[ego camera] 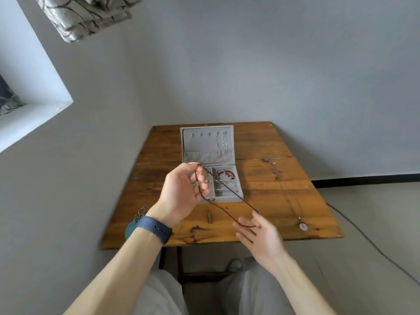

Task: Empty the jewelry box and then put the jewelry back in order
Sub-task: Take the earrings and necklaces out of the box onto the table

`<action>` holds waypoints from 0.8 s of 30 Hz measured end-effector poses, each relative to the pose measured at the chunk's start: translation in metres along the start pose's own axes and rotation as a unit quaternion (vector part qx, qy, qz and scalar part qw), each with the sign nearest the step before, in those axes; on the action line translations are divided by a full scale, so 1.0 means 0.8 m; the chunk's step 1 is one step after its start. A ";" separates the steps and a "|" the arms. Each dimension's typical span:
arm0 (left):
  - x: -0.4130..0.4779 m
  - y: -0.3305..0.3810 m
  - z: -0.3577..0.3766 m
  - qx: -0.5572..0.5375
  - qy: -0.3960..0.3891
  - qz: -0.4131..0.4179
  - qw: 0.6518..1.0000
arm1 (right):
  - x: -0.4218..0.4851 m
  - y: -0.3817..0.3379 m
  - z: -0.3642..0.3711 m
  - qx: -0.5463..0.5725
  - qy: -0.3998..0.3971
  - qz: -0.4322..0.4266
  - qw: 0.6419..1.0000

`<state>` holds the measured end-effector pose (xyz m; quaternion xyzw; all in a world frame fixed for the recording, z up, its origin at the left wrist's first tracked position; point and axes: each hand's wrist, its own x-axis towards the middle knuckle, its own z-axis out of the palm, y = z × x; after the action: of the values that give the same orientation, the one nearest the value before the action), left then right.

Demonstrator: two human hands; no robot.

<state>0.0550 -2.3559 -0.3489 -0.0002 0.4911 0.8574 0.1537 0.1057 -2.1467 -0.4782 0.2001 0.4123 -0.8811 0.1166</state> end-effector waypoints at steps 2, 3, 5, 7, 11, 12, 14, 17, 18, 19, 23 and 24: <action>-0.002 -0.009 -0.017 -0.038 0.031 -0.012 0.999 | -0.007 0.009 -0.003 0.017 0.004 -0.006 1.000; -0.003 -0.013 -0.025 -0.053 0.044 -0.018 0.997 | -0.009 0.013 -0.006 0.012 0.001 -0.010 1.000; -0.005 -0.022 -0.038 -0.067 0.068 -0.026 0.995 | -0.013 0.019 -0.014 -0.021 0.010 -0.021 1.000; -0.007 -0.031 -0.049 -0.077 0.087 -0.033 0.993 | -0.017 0.023 -0.021 -0.062 0.015 -0.029 0.998; -0.009 -0.048 -0.066 -0.099 0.100 -0.053 0.989 | -0.022 0.028 -0.028 -0.149 0.032 -0.037 0.988; -0.010 -0.050 -0.069 -0.105 0.088 -0.063 0.989 | -0.024 0.029 -0.031 -0.166 0.030 -0.038 0.985; -0.013 -0.049 -0.075 -0.089 0.048 -0.089 0.991 | -0.029 0.027 -0.036 -0.203 0.015 -0.040 0.978; -0.015 -0.042 -0.079 -0.013 0.012 -0.124 0.992 | -0.040 0.022 -0.048 -0.279 -0.019 -0.034 0.959; -0.015 -0.039 -0.080 0.006 0.010 -0.124 0.992 | -0.045 0.021 -0.053 -0.303 -0.028 -0.030 0.952; -0.014 -0.036 -0.081 0.015 0.014 -0.116 0.993 | -0.049 0.021 -0.058 -0.323 -0.034 -0.026 0.945; -0.006 -0.020 -0.089 -0.015 0.052 -0.072 0.996 | -0.065 0.025 -0.082 -0.364 -0.019 -0.016 0.931; -0.003 -0.016 -0.093 -0.002 0.056 -0.073 0.996 | -0.068 0.027 -0.088 -0.370 -0.012 -0.012 0.929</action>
<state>0.0495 -2.4130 -0.3980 -0.0843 0.4960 0.8434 0.1884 0.1804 -2.1037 -0.5087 0.1271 0.7102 -0.6695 0.1767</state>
